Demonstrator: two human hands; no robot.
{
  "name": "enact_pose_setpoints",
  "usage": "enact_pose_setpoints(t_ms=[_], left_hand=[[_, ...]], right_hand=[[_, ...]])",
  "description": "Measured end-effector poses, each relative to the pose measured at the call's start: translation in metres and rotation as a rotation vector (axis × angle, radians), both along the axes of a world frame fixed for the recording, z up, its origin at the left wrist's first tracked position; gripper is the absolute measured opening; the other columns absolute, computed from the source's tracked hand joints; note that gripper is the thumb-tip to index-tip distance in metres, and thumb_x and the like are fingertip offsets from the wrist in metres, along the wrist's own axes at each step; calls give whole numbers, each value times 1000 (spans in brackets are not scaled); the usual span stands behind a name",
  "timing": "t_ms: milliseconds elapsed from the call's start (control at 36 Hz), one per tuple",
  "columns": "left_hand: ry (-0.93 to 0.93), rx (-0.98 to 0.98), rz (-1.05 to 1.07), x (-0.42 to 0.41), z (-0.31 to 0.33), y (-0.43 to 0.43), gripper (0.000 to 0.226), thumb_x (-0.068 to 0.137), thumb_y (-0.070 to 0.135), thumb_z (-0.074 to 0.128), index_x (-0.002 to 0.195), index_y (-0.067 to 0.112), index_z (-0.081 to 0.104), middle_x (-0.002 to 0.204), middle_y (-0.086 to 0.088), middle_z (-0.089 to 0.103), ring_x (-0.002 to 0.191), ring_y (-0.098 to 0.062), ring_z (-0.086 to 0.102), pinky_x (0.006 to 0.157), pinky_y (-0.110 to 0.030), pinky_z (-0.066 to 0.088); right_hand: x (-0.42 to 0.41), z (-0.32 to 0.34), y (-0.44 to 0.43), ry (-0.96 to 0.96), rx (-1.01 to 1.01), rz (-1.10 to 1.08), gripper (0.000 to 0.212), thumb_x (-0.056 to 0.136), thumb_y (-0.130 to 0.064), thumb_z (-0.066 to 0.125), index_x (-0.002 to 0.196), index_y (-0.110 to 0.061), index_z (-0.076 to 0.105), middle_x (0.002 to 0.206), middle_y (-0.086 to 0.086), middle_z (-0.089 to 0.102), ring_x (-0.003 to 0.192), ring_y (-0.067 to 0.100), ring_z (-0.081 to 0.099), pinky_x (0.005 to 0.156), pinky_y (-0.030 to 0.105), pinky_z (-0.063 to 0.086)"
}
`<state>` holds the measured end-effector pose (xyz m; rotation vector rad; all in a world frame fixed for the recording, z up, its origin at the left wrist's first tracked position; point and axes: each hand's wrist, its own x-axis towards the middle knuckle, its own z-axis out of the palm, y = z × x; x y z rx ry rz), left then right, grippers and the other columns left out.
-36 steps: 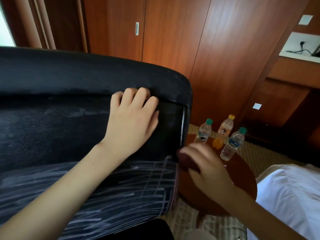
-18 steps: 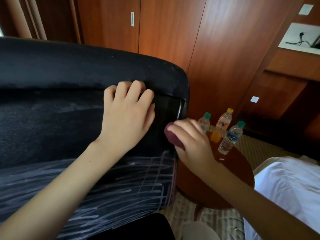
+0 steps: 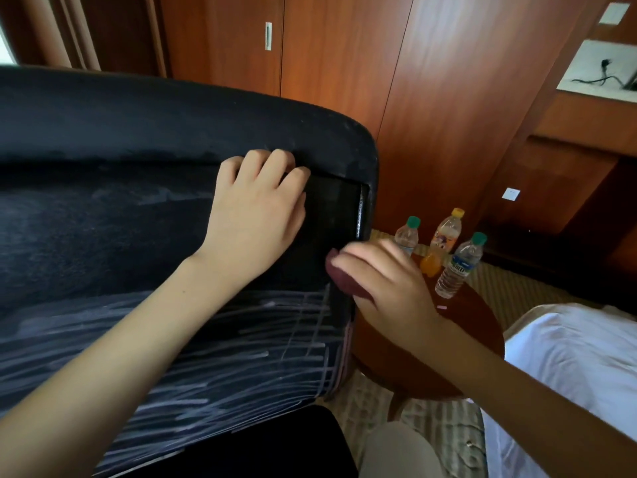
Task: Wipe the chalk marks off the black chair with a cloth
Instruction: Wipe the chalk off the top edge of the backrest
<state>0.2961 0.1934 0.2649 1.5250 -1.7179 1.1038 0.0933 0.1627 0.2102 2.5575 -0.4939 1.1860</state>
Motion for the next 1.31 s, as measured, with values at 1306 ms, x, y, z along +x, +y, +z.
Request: enact_pose_setpoints(t_ms=[1306], left_hand=[[-74,85,-132,20,-3,9,39,89,6,48,126,7,60,122,-12,60,110,-32,55,99,-37,33]], right_hand=[[14,-90,15,623,-257,91,32,82,-17,45,86,-26,76,85,-14,69,89,6,58,87,27,43]])
